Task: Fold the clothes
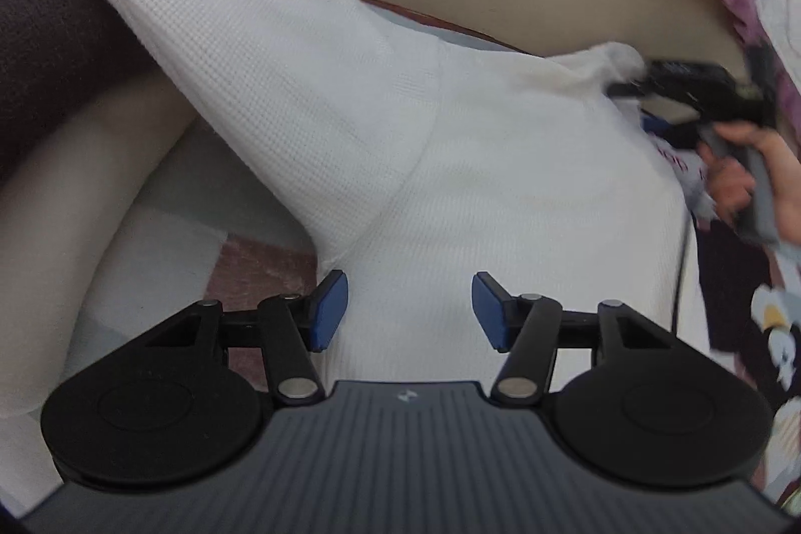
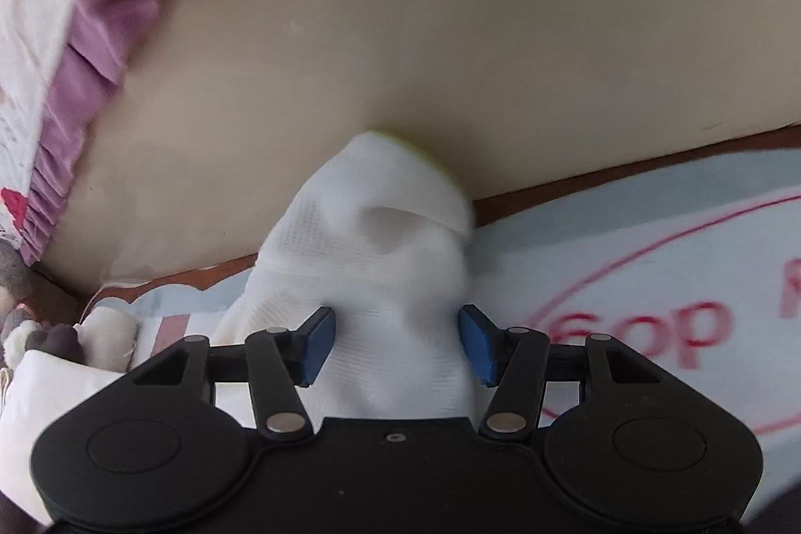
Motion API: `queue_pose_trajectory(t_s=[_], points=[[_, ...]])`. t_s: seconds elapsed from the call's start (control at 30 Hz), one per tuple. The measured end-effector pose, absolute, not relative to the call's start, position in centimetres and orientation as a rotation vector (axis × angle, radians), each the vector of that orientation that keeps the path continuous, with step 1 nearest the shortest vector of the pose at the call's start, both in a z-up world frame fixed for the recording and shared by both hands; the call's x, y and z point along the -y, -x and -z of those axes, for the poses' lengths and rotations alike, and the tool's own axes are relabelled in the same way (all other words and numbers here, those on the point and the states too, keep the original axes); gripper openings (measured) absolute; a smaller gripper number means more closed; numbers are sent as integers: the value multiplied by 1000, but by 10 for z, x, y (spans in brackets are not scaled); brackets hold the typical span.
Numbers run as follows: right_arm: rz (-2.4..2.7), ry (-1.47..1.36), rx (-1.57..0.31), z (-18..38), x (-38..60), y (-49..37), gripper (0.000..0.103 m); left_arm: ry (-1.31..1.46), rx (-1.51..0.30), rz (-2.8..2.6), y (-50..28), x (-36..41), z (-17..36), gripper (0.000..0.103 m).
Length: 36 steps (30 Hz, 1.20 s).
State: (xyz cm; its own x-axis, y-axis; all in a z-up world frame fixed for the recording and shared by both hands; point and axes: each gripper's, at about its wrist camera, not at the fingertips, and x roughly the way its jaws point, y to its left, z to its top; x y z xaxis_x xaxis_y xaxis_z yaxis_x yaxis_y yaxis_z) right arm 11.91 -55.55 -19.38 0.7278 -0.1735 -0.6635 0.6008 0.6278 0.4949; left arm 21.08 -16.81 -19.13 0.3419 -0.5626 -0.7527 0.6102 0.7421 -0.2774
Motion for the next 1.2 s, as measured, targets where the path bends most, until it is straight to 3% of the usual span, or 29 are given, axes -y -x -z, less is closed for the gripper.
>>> queue_pose_trajectory(t_s=[0.03, 0.07, 0.1, 0.17, 0.23, 0.27, 0.3, 0.4, 0.57, 0.77, 0.93, 1.03, 1.2], points=[[495, -750, -602, 194, 554, -126, 62, -60, -954, 761, -210, 169, 192, 55], [512, -725, -601, 192, 553, -134, 41, -55, -952, 757, -210, 170, 192, 55], [523, -698, -579, 187, 551, -138, 13, -51, -950, 753, -210, 171, 193, 55], [534, -641, -492, 170, 546, -136, 12, -55, -944, 747, -210, 172, 192, 55], [575, -541, -520, 164, 543, -139, 13, -83, -931, 734, -208, 173, 192, 55], [612, -487, -562, 165, 543, -143, 28, -88, -929, 730, -208, 173, 192, 55], [676, -433, -623, 168, 543, -148, 37, -93, -928, 725, -208, 172, 191, 55], [870, -290, -696, 167, 543, -153, 45, -103, -920, 718, -209, 173, 192, 55], [646, -324, -598, 148, 511, -140, 45, -39, -881, 708, -218, 166, 182, 56], [348, -210, -786, 173, 452, -193, 44, 3, -844, 662, -227, 153, 166, 57], [449, -128, -912, 212, 443, -252, 47, 28, -845, 643, -231, 142, 151, 57], [492, -129, -921, 204, 434, -269, 47, 43, -845, 632, -233, 136, 142, 57], [244, -158, -731, 142, 371, -254, 47, 117, -762, 584, -237, 107, 96, 60]])
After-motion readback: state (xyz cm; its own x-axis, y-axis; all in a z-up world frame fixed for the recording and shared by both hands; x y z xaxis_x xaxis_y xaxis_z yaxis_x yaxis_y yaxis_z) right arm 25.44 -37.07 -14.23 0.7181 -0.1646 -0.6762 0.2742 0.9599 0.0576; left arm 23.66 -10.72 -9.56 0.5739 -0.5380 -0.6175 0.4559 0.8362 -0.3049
